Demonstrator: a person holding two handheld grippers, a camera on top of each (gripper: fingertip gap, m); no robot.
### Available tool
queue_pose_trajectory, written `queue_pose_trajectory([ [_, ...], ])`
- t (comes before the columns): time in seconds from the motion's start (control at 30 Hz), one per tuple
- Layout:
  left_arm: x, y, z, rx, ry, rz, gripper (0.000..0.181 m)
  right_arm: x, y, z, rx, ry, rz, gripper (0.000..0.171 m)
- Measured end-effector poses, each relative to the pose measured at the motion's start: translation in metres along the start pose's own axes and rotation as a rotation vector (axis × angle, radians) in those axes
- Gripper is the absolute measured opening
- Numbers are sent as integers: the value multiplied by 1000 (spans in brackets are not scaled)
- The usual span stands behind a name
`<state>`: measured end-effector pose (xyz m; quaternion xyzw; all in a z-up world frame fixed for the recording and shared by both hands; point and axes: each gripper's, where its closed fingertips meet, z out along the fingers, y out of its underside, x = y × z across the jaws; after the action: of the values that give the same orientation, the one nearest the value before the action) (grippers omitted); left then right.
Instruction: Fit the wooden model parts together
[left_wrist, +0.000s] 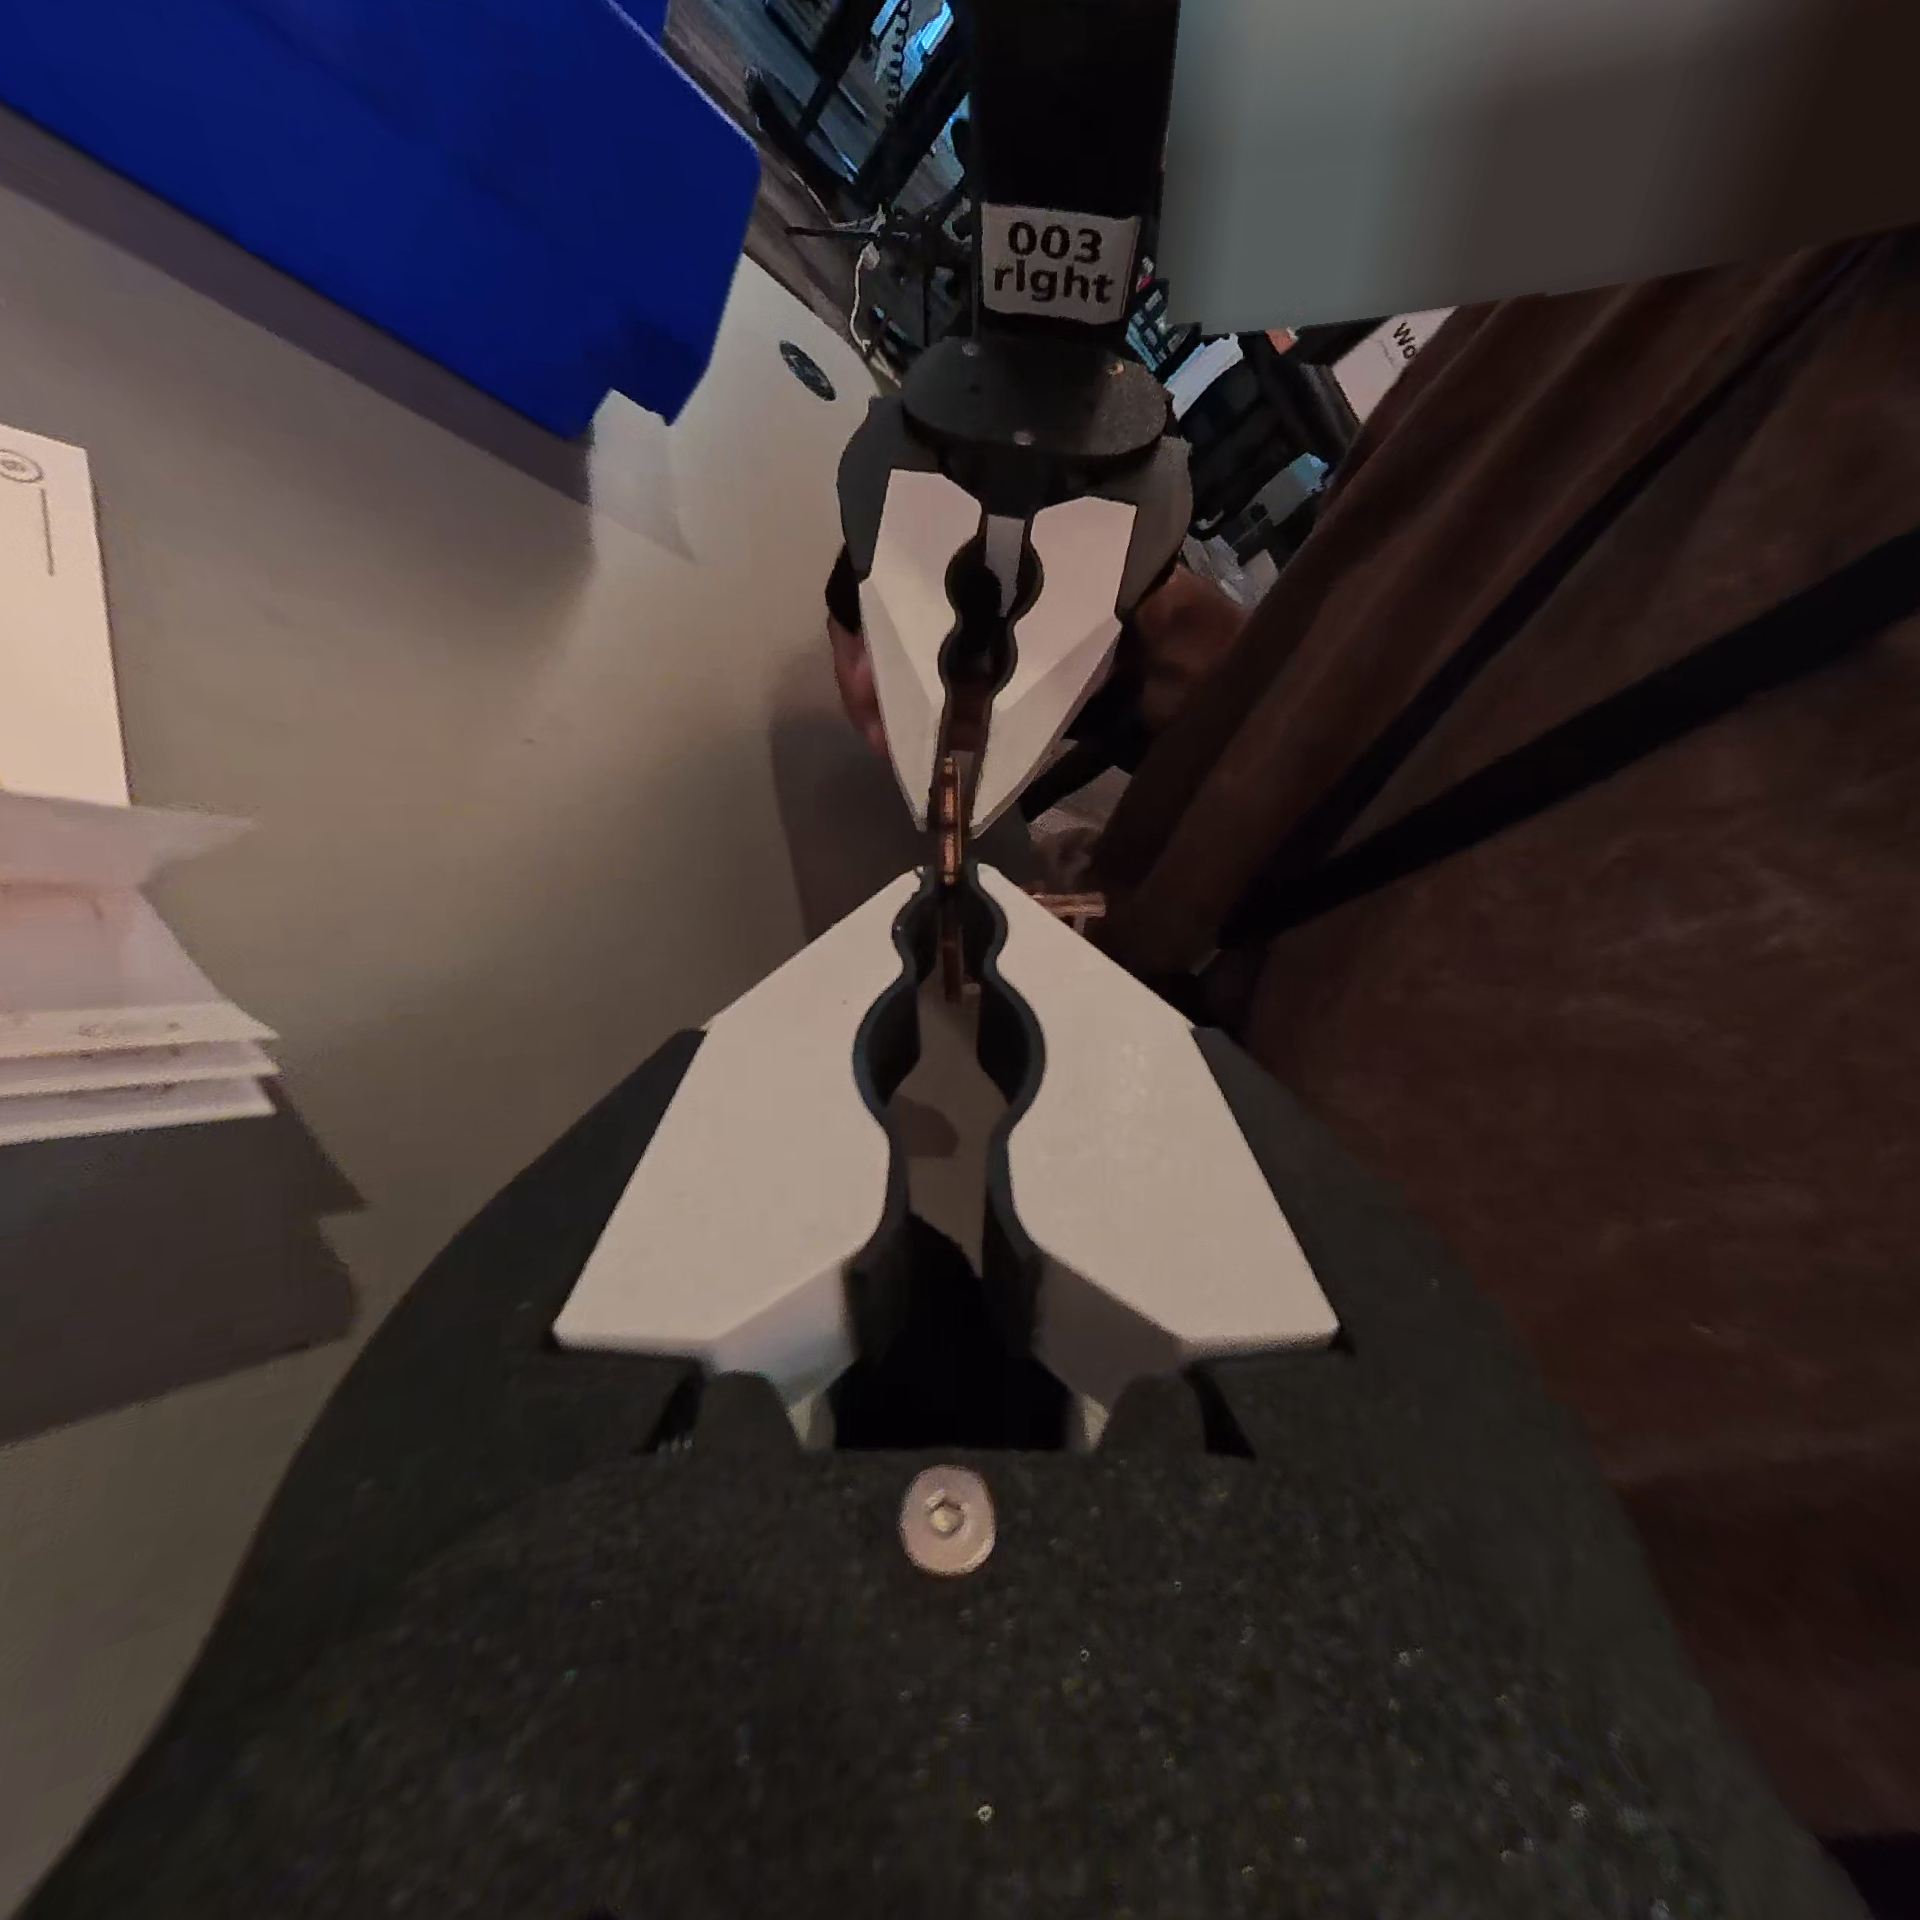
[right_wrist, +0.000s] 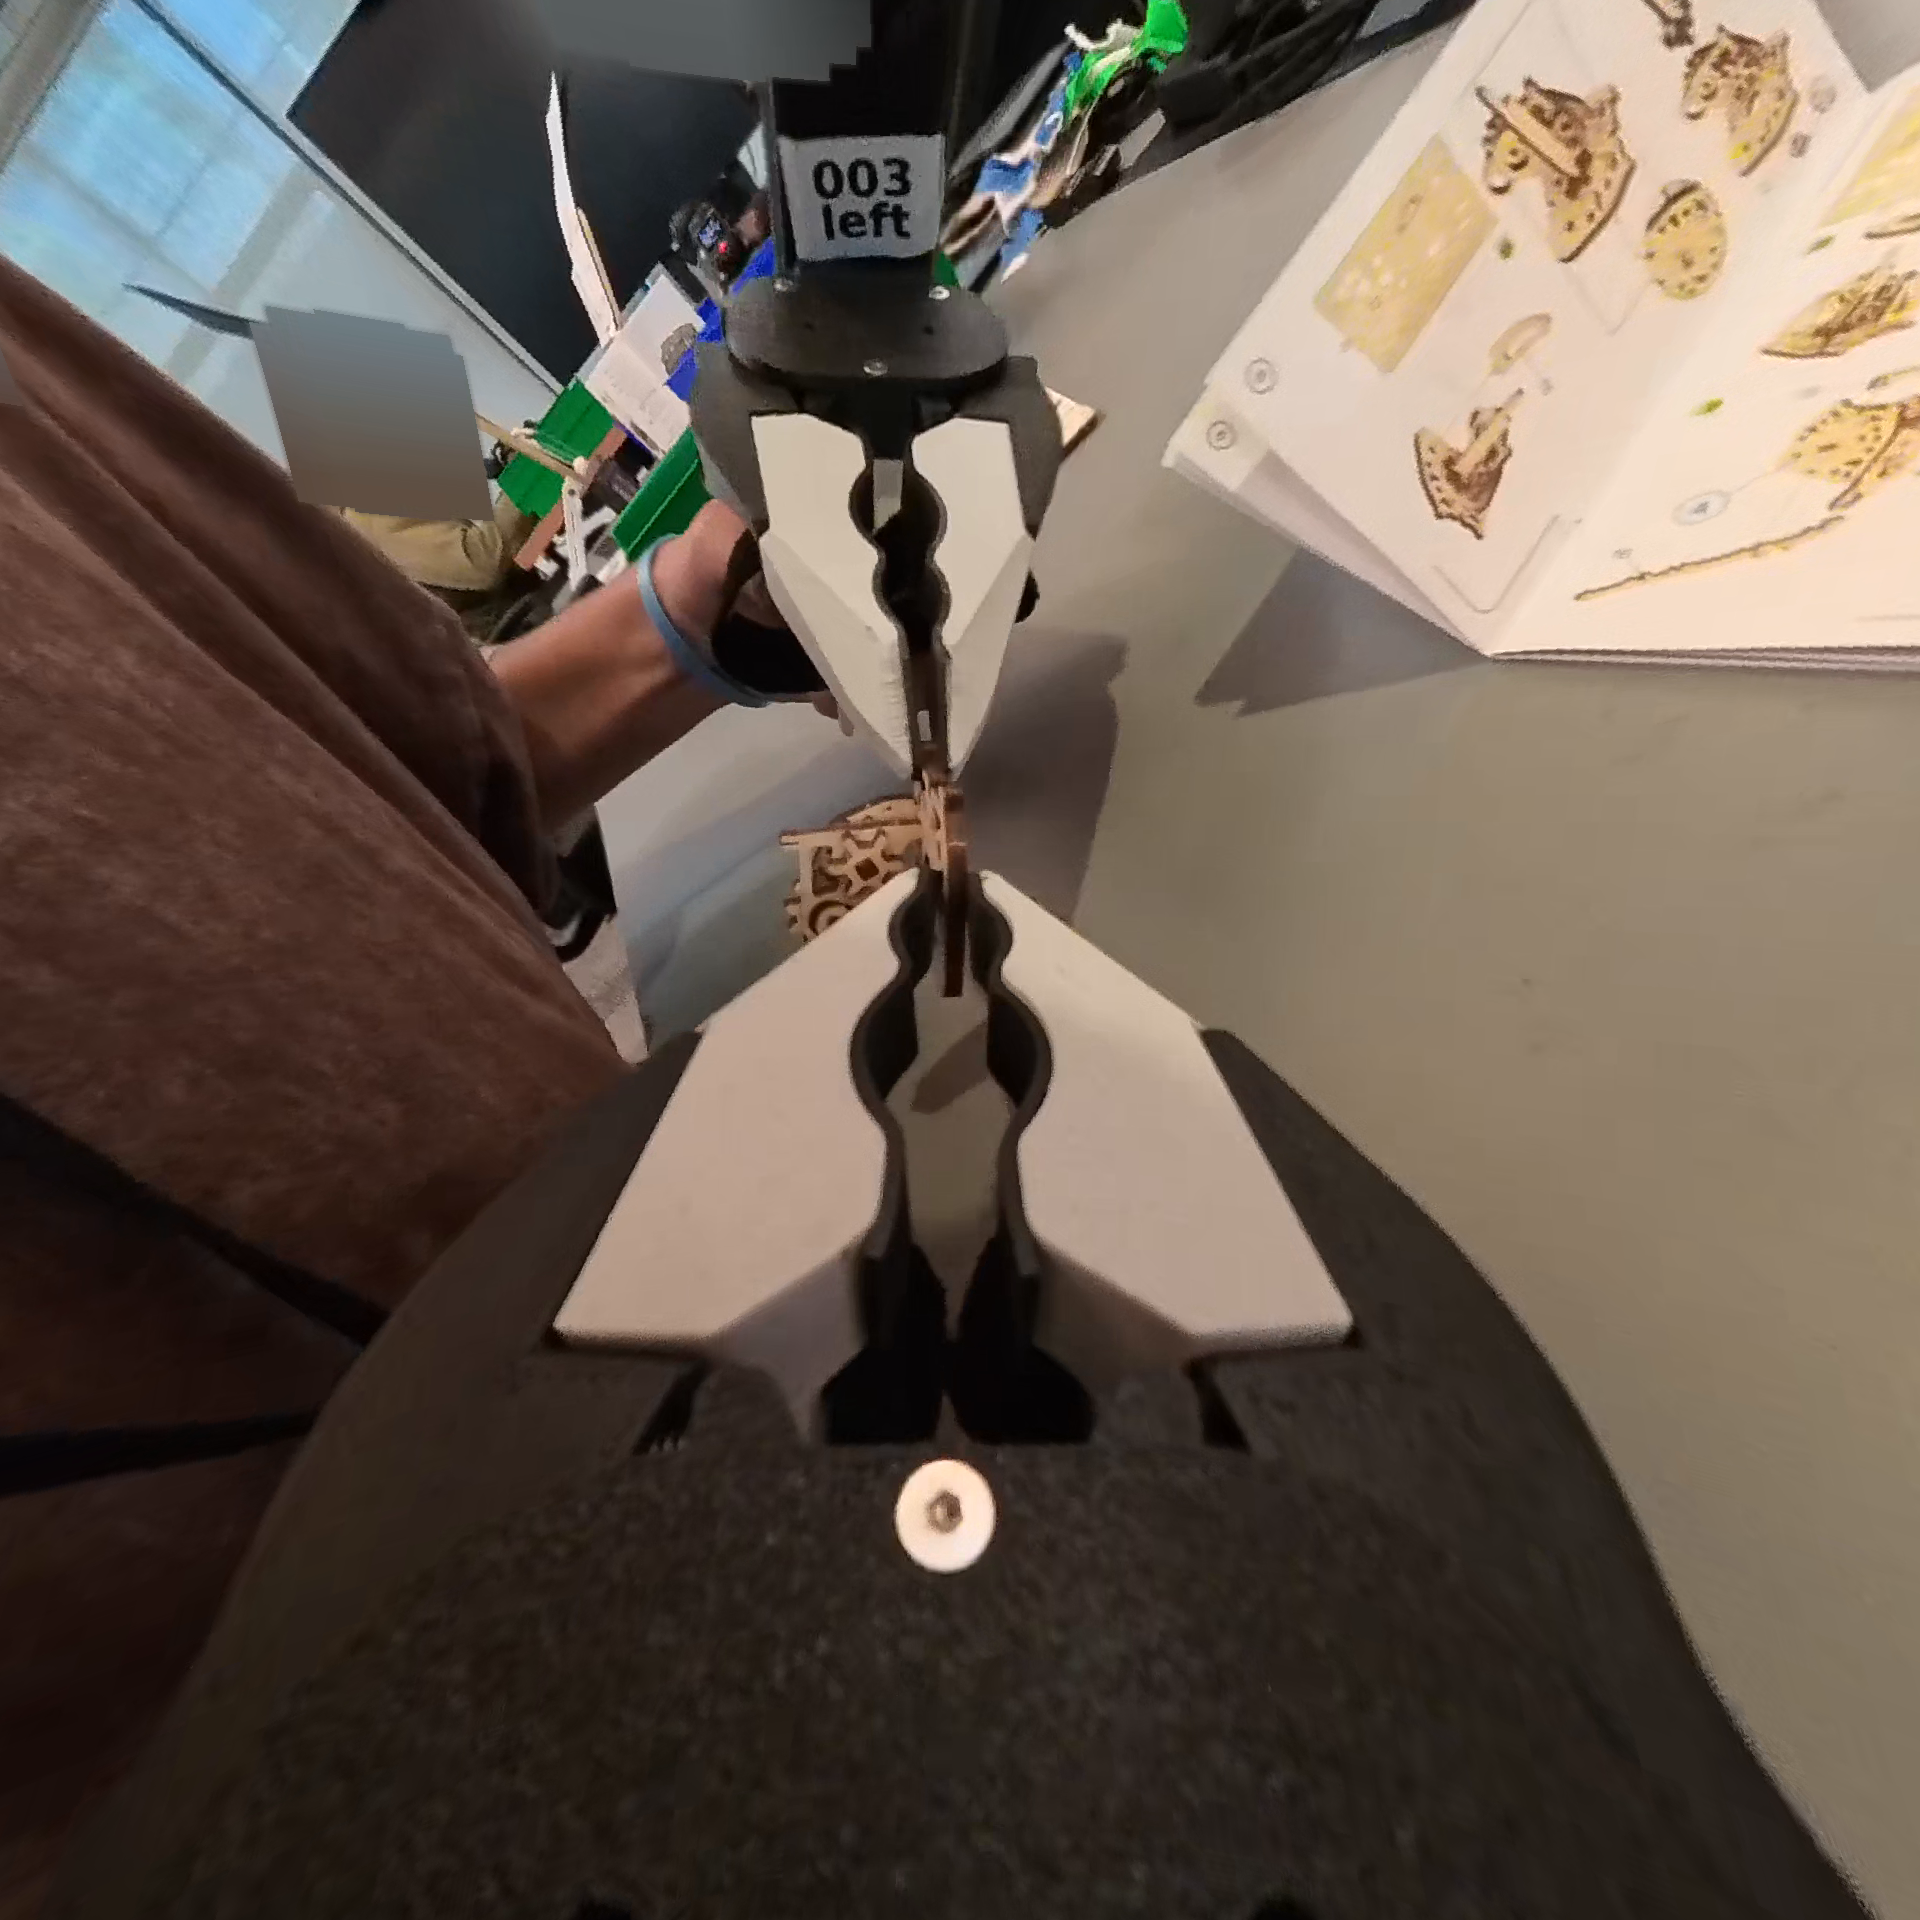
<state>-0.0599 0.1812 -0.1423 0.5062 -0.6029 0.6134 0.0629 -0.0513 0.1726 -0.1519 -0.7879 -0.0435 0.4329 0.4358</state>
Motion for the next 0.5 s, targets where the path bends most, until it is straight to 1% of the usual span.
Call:
queue_pose_trajectory([
  [0.2, 0, -3, 2, 20, -8, -24, 2, -2, 1, -2, 2, -56, 77, 3],
  [0.3, 7, -2, 2, 16, 47, -53, 12, -6, 2, -2, -3, -71, 70, 3],
  [0.37, 10, 0, 2, 9, 64, -57, 12, -9, 2, -1, -9, -71, 45, 3],
  [0.5, 11, 3, 2, -12, 54, -43, 6, -14, 3, 1, -20, -74, 10, 3],
])
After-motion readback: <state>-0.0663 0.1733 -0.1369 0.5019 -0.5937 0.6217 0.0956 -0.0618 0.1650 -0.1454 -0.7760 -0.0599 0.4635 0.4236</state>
